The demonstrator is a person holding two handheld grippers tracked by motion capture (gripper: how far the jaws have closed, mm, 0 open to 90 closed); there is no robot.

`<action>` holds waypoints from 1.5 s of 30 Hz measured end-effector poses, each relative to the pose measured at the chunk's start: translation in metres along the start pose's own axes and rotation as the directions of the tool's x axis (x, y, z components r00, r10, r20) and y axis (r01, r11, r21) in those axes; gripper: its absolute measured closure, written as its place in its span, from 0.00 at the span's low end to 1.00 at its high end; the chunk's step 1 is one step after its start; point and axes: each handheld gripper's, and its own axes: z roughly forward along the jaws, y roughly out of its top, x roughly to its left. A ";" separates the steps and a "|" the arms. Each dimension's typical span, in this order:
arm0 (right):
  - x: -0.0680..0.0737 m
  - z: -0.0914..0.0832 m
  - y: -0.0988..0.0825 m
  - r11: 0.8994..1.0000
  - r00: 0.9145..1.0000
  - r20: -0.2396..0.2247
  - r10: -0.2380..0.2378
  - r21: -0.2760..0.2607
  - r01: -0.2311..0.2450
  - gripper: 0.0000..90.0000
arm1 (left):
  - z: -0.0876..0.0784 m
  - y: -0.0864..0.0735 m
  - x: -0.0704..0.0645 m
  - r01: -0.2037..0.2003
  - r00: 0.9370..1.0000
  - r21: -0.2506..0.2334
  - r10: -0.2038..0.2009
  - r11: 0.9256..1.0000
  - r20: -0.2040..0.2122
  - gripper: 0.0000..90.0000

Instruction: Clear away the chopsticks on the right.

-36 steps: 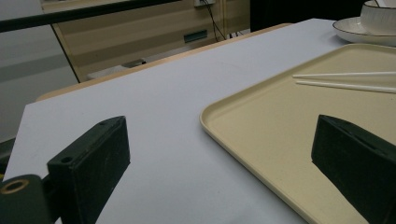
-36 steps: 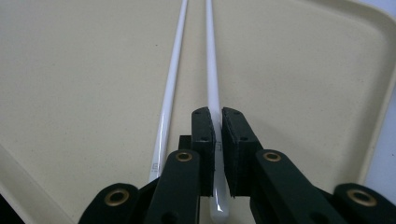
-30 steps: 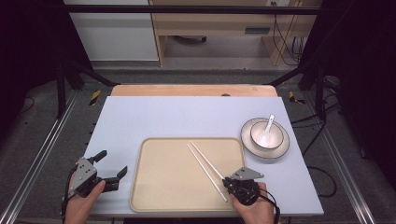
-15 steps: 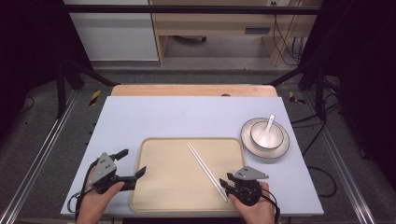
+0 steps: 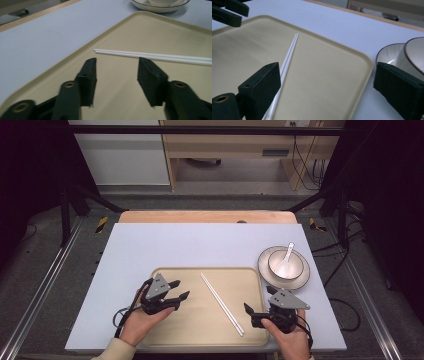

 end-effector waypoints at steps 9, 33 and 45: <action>-0.015 -0.013 -0.006 0.998 0.997 0.081 -0.016 -0.061 0.021 0.09 | 0.047 0.009 -0.014 -0.047 0.998 0.114 0.041 0.992 0.054 0.93; -0.021 -0.014 -0.017 0.999 0.995 0.098 0.004 -0.048 0.001 0.14 | 0.106 0.021 0.014 0.010 0.999 0.204 -0.020 0.979 0.043 0.99; -0.018 -0.011 -0.017 0.999 0.996 0.091 -0.006 -0.036 0.009 0.15 | 0.136 0.040 -0.003 -0.087 0.985 0.194 0.056 0.977 0.162 0.99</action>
